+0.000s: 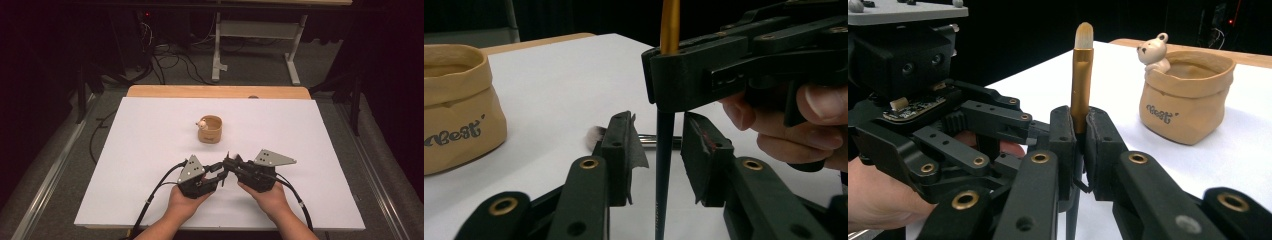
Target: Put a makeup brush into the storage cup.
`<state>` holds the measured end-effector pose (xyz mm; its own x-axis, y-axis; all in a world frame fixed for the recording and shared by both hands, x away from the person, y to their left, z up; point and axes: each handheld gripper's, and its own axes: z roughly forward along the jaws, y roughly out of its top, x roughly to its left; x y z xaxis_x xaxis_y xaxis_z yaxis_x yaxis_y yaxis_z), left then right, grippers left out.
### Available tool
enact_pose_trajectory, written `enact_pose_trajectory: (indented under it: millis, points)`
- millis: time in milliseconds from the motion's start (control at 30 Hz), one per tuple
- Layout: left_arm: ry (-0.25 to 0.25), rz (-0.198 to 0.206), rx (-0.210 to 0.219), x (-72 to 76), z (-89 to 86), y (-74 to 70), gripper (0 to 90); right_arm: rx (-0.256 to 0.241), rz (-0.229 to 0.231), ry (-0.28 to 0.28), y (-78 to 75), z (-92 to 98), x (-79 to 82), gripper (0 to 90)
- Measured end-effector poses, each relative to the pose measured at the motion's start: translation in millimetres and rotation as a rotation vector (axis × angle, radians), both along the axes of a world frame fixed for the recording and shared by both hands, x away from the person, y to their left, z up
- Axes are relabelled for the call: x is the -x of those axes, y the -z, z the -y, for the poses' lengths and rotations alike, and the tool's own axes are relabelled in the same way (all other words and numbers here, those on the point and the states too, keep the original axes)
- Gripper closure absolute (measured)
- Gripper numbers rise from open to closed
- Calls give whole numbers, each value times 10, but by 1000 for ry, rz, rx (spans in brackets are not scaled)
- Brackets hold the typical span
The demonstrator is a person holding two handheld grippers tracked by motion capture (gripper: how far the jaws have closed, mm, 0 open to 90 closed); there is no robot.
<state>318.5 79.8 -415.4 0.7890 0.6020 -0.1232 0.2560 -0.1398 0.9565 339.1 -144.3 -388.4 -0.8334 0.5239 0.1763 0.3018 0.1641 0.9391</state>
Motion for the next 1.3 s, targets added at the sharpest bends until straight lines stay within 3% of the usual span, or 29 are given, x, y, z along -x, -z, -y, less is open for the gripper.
enact_pose_trajectory:
  millis: [500,733,867,1300]
  points:
    - [10,7,-2,15,6,6,821,5,2,-7,6,-32,19,849]
    - [12,7,3,14,2,8,826,5,4,-7,7,-32,20,843]
    - [15,7,6,15,-3,4,828,0,-4,-11,10,-28,10,769]
    - [-11,-2,23,-10,-84,-11,828,-21,3,1,-36,34,5,710]
